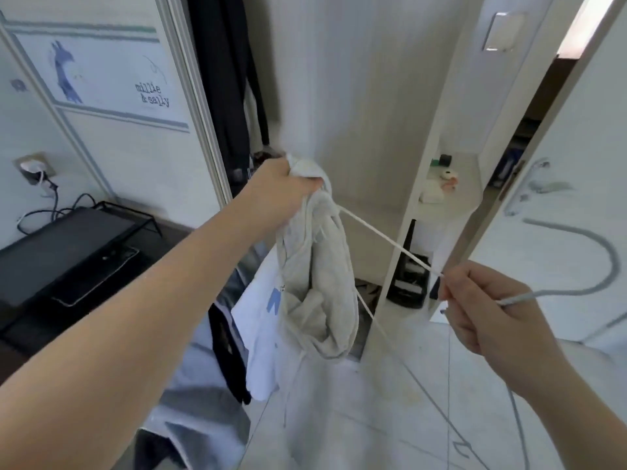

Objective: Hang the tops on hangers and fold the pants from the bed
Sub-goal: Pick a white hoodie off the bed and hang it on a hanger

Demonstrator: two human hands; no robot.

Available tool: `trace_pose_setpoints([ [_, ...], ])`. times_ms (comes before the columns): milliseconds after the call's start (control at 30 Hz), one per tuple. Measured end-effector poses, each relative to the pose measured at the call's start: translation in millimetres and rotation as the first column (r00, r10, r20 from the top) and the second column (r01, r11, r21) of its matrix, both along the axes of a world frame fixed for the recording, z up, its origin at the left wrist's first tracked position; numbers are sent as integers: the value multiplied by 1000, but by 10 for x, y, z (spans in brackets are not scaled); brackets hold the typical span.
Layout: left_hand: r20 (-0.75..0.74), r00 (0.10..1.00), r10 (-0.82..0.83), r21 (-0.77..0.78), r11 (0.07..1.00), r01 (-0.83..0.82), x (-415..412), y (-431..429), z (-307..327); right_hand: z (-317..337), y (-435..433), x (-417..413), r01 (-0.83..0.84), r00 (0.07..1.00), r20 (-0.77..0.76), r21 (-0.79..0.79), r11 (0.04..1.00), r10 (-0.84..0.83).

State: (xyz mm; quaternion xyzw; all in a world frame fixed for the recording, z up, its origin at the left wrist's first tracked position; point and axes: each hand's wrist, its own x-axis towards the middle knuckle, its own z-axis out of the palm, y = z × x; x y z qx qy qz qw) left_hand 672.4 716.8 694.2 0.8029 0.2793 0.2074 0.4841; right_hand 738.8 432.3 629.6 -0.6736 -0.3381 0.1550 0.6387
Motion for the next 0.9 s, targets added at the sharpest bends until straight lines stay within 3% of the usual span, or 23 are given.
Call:
trace_pose_setpoints([
  [233, -116, 993, 13, -32, 999, -17, -163, -451, -595, -548, -276, -142, -7, 994, -112, -185, 983, -14],
  [400, -117, 990, -73, -83, 995, 64, -155, -938, -778, -926, -433, -318, 76, 992, -84, -170, 983, -91],
  [567, -126, 955, -268, -189, 952, 242, -85, -1452, -947, -1181, -388, -266, 168, 983, -17, -296, 940, -181],
  [733, -142, 935, -326, -206, 933, 294, -33, -1729, -1142, -1201, -576, -76, 255, 966, 10, -153, 955, -257],
  [900, -95, 917, -388, -202, 909, 364, 6, -1922, -1212, -1182, -594, 41, 194, 980, -6, -165, 967, -198],
])
